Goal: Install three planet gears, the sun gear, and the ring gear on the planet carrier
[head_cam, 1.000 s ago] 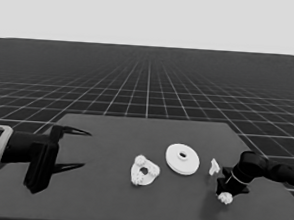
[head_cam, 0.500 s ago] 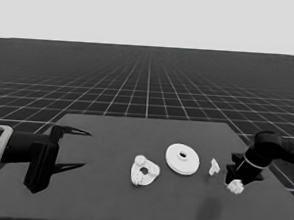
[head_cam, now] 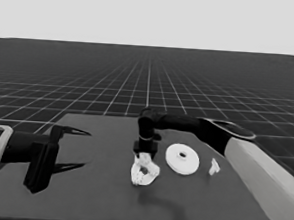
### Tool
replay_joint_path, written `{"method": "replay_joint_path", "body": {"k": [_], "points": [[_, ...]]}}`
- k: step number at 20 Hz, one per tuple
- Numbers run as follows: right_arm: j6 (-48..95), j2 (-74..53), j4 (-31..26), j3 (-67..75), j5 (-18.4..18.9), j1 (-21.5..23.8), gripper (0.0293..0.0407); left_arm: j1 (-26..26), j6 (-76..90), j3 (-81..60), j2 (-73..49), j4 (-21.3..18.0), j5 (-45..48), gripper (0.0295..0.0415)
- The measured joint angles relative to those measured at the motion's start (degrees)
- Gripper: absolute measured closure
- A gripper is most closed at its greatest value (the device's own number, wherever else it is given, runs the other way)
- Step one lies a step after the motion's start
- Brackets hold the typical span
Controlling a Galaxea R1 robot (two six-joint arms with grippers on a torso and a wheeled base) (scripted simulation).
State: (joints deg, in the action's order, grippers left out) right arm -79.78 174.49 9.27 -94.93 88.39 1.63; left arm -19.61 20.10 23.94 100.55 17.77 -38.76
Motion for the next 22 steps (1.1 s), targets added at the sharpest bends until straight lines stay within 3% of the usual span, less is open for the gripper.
{"method": "replay_joint_path", "body": {"k": [2,4,22], "points": [[1.72,0.83,4.51,-2.77,-1.21,-4.67,0.039,0.0,0.0,0.0,0.0,0.0,0.0,0.0326],[2.54,1.22,5.98,-4.13,-1.8,-6.33,0.039,0.0,0.0,0.0,0.0,0.0,0.0,0.0326],[-3.38,1.41,6.71,-4.86,-2.13,-7.45,0.0391,0.0,0.0,0.0,0.0,0.0,0.0,0.0326]]}}
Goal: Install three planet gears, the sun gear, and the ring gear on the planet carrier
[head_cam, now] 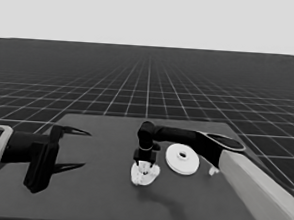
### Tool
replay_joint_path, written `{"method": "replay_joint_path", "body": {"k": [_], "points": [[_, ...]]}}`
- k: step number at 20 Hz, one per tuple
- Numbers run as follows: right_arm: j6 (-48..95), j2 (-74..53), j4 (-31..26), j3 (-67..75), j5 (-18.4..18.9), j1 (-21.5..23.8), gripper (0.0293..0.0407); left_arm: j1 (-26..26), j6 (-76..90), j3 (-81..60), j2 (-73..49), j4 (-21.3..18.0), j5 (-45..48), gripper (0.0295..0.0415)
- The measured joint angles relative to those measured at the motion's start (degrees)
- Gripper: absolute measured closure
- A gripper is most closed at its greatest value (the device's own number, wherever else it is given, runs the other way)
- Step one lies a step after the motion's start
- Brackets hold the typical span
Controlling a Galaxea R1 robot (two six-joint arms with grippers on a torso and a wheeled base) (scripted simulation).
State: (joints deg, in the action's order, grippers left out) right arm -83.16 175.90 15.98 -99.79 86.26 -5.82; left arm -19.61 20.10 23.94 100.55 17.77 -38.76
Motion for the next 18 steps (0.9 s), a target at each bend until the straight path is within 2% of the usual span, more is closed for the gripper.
{"method": "replay_joint_path", "body": {"k": [18], "points": [[-10.8,-0.05,0.0,-0.05,-0.01,-0.33,0.0391,0.0,0.0,0.0,0.0,0.0,0.0,0.0326]]}}
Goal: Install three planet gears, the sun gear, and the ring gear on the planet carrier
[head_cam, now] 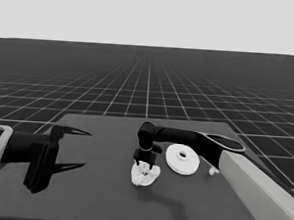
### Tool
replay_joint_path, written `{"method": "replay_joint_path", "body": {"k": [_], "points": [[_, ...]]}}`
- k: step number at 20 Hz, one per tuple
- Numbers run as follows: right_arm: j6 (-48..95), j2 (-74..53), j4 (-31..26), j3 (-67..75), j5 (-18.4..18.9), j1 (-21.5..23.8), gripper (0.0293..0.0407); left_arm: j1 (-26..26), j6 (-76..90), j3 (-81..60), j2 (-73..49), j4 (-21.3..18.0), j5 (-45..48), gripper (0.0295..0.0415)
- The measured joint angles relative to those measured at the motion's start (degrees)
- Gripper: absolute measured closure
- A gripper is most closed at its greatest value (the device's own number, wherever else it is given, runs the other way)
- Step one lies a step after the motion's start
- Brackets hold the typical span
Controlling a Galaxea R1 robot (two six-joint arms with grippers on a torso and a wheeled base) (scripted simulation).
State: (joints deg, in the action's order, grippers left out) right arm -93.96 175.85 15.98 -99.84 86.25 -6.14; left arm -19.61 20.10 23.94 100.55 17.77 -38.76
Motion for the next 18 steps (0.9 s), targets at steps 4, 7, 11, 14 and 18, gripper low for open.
{"method": "replay_joint_path", "body": {"k": [4,7,11,14,18], "points": [[-2.4,-0.02,0.01,-0.01,0.0,0.0,0.0391,0.0,0.0,0.0,0.0,0.0,0.0,0.0326],[-4.2,-0.02,0.01,-0.02,0.0,0.0,0.0391,0.0,0.0,0.0,0.0,0.0,0.0,0.0326],[-6.6,-0.01,0.0,-0.01,0.0,-0.01,0.0391,0.0,0.0,0.0,0.0,0.0,0.0,0.0326],[-8.4,-0.02,0.0,-0.01,0.0,-0.02,0.039,0.0,0.0,0.0,0.0,0.0,0.0,0.0326],[-10.8,-0.02,0.01,-0.01,0.01,-0.04,0.0391,0.0,0.0,0.0,0.0,0.0,0.0,0.0326]]}}
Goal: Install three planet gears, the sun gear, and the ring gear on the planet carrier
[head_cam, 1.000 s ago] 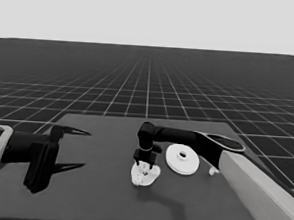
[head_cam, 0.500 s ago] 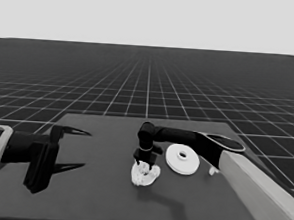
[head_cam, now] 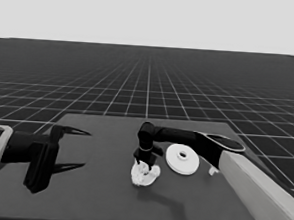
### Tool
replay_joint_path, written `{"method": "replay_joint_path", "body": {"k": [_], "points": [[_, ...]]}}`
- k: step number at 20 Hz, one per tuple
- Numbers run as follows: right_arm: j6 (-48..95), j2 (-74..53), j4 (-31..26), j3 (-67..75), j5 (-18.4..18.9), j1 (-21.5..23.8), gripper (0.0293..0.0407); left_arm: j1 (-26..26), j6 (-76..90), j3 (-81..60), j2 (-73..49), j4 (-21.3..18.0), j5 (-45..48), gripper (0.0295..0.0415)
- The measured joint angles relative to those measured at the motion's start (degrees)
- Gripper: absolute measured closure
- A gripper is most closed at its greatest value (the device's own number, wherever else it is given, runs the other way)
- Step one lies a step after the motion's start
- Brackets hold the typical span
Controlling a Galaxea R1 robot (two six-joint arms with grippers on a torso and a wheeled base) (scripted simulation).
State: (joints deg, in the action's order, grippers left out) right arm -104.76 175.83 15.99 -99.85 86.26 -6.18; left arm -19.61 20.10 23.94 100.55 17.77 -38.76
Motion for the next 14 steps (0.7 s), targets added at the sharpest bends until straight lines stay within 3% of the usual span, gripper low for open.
{"method": "replay_joint_path", "body": {"k": [14], "points": [[-8.4,-0.01,0.01,-0.01,0.0,0.01,0.0391,0.0,0.0,0.0,0.0,0.0,0.0,0.0326]]}}
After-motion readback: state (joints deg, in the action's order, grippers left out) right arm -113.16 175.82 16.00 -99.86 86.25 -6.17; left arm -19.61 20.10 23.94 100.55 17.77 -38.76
